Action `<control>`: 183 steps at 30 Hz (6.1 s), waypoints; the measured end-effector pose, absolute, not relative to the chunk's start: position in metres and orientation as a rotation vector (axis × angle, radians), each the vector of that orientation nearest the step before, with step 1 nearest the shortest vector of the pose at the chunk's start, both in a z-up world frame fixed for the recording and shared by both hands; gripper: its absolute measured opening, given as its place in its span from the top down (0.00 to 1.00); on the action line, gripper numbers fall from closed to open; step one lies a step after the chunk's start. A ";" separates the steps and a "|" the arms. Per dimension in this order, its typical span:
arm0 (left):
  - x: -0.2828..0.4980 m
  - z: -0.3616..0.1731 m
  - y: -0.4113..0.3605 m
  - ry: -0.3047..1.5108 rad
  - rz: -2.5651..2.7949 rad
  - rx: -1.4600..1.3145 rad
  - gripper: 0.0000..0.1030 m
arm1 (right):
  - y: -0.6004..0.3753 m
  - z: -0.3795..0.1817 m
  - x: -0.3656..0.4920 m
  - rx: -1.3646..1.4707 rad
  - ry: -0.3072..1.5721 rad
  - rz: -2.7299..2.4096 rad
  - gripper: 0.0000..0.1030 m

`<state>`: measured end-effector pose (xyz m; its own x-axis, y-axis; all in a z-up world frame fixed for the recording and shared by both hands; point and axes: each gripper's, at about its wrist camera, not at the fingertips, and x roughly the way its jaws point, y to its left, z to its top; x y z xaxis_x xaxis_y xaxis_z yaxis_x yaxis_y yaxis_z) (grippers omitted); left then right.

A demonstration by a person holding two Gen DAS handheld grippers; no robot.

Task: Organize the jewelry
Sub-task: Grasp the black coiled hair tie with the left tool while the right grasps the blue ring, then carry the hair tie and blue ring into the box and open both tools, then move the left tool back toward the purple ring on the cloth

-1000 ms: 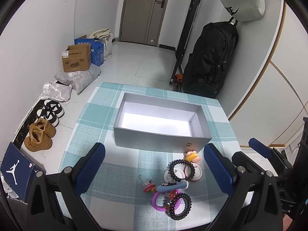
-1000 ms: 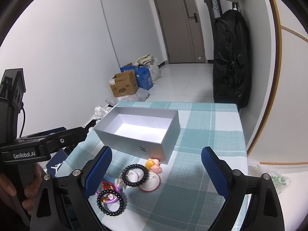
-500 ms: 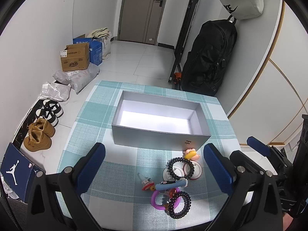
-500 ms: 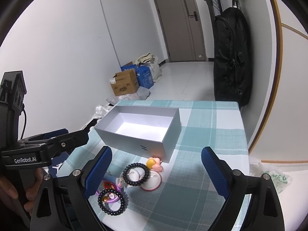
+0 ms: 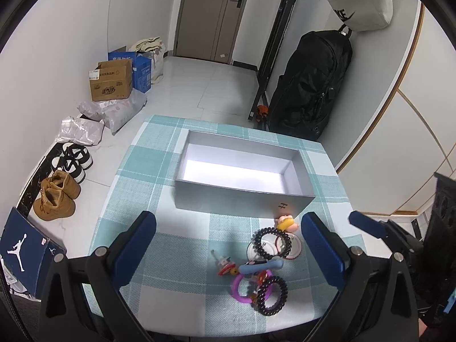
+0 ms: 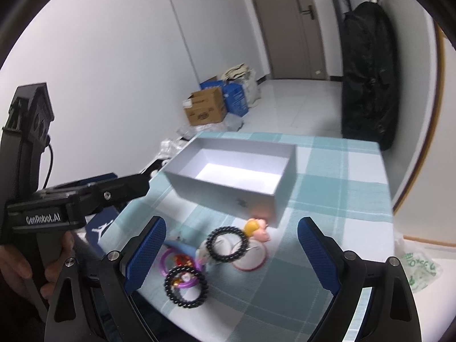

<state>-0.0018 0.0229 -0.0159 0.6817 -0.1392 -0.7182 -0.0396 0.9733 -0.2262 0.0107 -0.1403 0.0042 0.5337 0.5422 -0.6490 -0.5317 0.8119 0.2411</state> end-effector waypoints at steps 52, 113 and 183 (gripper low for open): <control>-0.014 -0.072 0.002 1.178 -0.313 -0.204 0.42 | -0.143 -0.019 0.041 0.175 0.949 0.697 0.89; 0.116 -0.033 0.037 0.999 -0.251 -0.496 0.95 | -0.144 -0.009 0.142 0.306 0.992 0.661 0.89; 0.009 -0.060 0.033 1.090 -0.178 -0.203 0.24 | -0.174 -0.026 0.051 0.132 0.960 0.428 0.04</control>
